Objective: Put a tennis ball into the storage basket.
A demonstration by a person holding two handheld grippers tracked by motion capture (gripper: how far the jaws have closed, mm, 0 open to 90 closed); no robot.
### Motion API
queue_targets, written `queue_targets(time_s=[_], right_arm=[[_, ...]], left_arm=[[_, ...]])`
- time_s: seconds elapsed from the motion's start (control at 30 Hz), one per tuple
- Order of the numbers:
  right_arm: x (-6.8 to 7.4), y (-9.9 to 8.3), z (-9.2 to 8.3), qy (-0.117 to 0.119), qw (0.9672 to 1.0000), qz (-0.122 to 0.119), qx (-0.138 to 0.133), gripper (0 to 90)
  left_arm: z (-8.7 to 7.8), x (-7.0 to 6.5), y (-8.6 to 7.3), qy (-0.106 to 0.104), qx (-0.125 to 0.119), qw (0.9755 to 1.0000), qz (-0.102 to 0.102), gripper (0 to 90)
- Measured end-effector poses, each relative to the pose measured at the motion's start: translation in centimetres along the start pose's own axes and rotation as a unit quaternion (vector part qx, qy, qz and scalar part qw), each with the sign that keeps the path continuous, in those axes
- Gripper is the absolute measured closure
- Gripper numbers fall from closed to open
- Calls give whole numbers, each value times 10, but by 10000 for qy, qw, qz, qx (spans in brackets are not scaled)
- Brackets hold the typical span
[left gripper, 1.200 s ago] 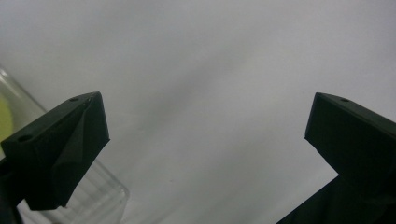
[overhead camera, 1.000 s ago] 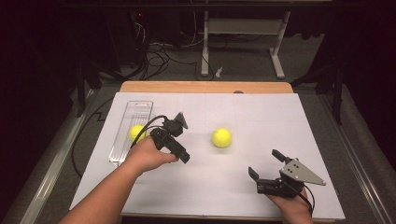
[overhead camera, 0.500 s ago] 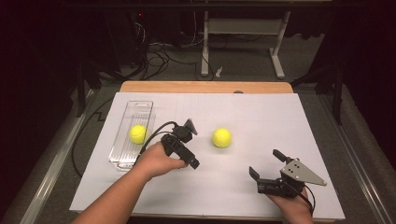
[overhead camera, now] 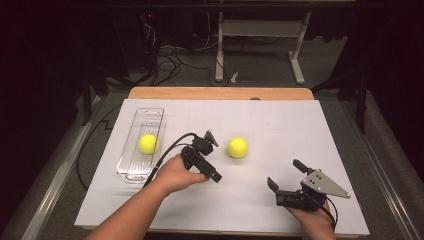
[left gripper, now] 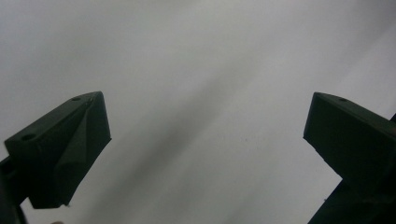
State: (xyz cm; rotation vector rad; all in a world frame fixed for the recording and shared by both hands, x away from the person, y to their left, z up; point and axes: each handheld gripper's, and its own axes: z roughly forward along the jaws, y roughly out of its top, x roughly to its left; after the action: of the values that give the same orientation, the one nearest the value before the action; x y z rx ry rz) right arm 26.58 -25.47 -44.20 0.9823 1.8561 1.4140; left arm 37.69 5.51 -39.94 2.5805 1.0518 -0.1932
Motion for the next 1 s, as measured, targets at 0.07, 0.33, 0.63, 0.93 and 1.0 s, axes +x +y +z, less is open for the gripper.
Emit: queue_targets(time_s=[0.07,0.33,0.63,0.93,1.0], right_arm=[[0,1,1,-7,10000,10,-3,4],[1,0,2,9,10000,-33,7,4],[-2,0,-4,-53,10000,-35,-33,4],[-3,-1,-5,-69,10000,-34,-44,4],[-4,-1,-6,-69,10000,-35,-43,4]], left_arm=[[-1,-1,2,-23,-60,10000,19,17],[-4,-12,9,56,-147,9997,182,17],[-13,-22,24,126,-291,9990,329,17],[-16,-20,49,211,-303,9988,318,17],[-14,-18,54,201,-321,9988,313,17]])
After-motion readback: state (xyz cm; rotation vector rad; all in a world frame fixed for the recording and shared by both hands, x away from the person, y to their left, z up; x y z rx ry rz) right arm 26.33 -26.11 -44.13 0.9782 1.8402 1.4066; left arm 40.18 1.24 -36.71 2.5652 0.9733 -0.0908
